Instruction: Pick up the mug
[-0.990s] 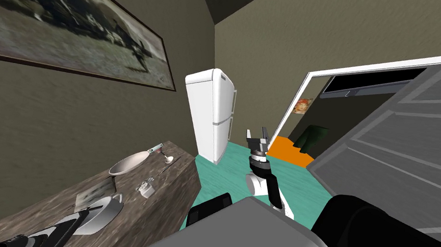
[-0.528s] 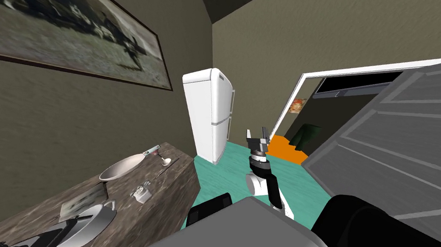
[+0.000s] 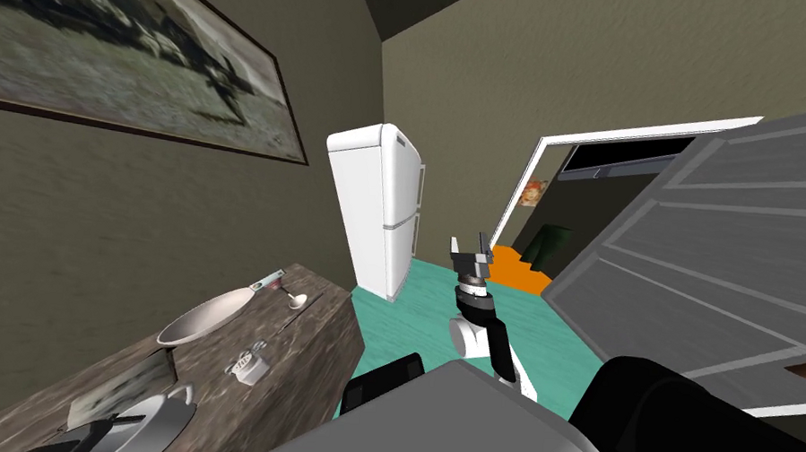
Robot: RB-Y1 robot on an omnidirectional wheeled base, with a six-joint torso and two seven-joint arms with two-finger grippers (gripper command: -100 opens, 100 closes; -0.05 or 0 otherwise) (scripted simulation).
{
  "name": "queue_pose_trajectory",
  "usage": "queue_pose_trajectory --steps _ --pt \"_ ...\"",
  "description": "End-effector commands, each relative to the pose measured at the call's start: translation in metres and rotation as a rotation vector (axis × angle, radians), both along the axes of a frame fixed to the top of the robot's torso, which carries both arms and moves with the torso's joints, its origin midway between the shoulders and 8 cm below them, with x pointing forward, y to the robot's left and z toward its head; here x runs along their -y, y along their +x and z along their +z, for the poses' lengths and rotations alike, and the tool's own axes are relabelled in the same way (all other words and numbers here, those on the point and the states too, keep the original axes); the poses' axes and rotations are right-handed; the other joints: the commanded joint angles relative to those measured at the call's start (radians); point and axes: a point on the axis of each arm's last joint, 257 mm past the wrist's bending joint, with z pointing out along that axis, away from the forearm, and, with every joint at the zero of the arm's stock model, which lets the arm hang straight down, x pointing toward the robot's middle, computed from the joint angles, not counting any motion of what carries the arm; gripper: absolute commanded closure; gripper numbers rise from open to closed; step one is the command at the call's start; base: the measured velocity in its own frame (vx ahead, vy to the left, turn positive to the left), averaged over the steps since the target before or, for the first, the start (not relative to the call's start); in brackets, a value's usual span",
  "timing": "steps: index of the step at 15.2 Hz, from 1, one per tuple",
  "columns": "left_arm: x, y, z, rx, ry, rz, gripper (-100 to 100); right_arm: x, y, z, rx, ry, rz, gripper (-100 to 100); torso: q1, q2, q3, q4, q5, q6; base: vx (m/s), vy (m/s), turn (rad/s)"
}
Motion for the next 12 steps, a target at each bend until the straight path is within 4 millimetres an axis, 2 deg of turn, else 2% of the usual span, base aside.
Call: queue_pose_trajectory --steps 1,5,6,7,9,10,11,12 --pt "0.001 -0.010 0.004 -0.036 -0.015 0.001 -100 0.000 0.000 0.000 0.000 0.000 0.000 0 0.000 0.000 0.000 0.000 0.000 0.000 0.012 0.016 -0.060" --pt "0.002 -0.019 0.010 -0.076 -0.033 0.002 -100 0.000 0.000 0.000 0.000 0.000 0.000 0 0.000 0.000 0.000 0.000 0.000 0.000 0.013 0.013 -0.066" --pt "0.001 -0.016 0.009 -0.060 -0.026 0.002 -100 0.000 0.000 0.000 0.000 0.000 0.000 0 0.000 0.000 0.000 0.000 0.000 0.000 0.009 0.010 -0.021" --pt "-0.001 -0.017 -0.003 -0.063 -0.028 0.012 -100 0.000 0.000 0.000 0.000 0.000 0.000 0 0.000 0.000 0.000 0.000 0.000 0.000 -0.008 0.001 -0.050" --pt "-0.003 -0.017 -0.012 -0.062 -0.028 0.018 -100 0.000 0.000 0.000 0.000 0.000 0.000 0 -0.001 0.002 0.001 0.000 0.000 0.000 -0.028 -0.005 -0.078" --pt "-0.002 -0.017 -0.005 -0.066 -0.029 0.014 -100 0.000 0.000 0.000 0.000 0.000 0.000 0 -0.001 0.003 0.001 0.000 0.000 0.000 -0.021 -0.003 -0.038" --pt "-0.002 -0.017 -0.007 -0.064 -0.028 0.014 100 0.000 0.000 0.000 0.000 0.000 0.000 0 -0.001 0.003 0.002 0.001 0.000 0.000 -0.007 0.000 -0.001" --pt "-0.002 -0.017 -0.006 -0.063 -0.028 0.014 100 0.000 0.000 0.000 0.000 0.000 0.000 0 -0.001 0.002 0.001 0.001 0.000 0.000 0.000 0.000 0.000"
